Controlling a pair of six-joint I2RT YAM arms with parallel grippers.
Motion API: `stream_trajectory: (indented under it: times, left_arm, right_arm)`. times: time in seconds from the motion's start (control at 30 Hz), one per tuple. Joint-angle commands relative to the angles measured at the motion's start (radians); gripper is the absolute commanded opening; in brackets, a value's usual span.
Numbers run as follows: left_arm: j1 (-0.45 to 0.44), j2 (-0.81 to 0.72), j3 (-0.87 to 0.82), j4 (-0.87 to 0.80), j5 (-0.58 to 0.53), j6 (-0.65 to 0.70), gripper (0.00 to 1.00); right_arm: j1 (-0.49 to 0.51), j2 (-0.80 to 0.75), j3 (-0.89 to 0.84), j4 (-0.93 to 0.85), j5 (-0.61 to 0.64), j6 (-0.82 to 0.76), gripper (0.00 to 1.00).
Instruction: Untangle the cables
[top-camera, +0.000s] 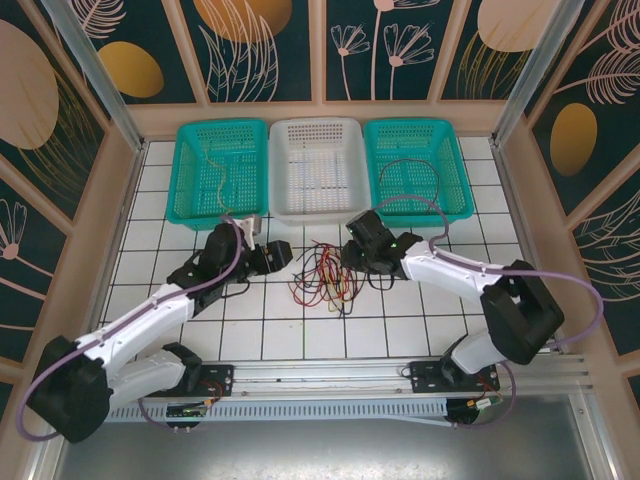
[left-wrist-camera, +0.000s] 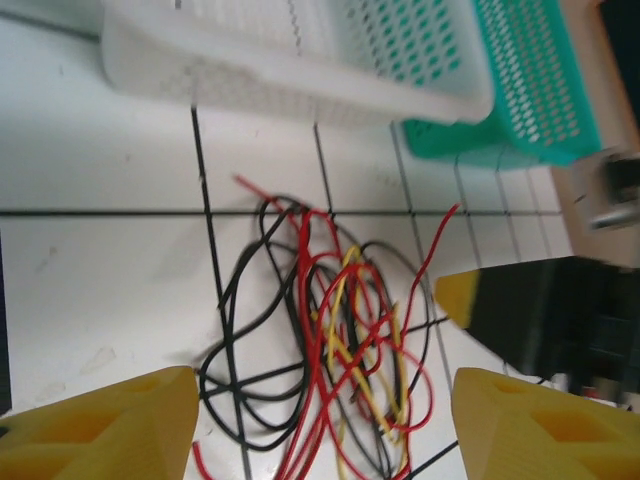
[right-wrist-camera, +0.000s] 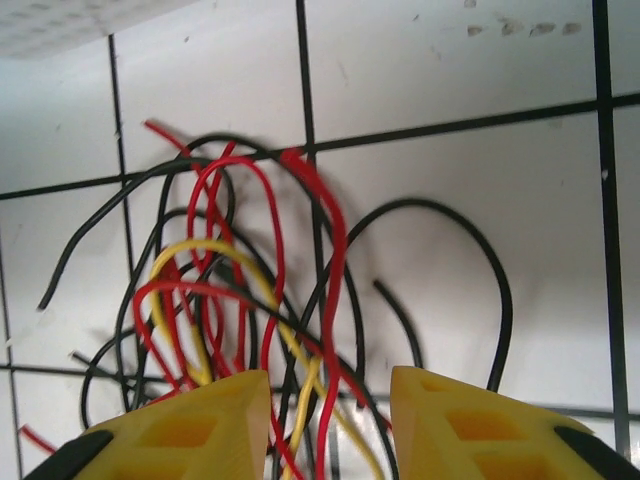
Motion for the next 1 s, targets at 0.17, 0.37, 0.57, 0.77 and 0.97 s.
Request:
stream_trajectory:
  times: [0.17,0.37,0.57,0.77,0.97]
  left_arm:
    - [-0.006,-0.044,0.038,-0.002,-0.07,0.011,0.74]
    - [-0.006,0.059,0.043,-0.018,-0.028,0.012,0.7]
    - [-0.006,0.128,0.03,0.019,0.041,-0.002,0.68]
    - [-0.006,0.182,0.047,0.036,0.086,0.0,0.65]
    - [-0.006,0.152,0.042,0.046,0.084,-0.002,0.66]
  right_arm:
    - [-0.018,0.091,0.021,0.078,-0.009,0.018,0.23]
    - [-0.002,0.042,0.011,0.032,0.044,0.019,0.06]
    - [0.055,-0.034,0.023,-0.062,0.133,0.015,0.0]
    - [0.091,-0.057,0.044,-0.154,0.178,0.025,0.28]
    - [0.093,-0.096,0.034,-0.259,0.223,0.068,0.42]
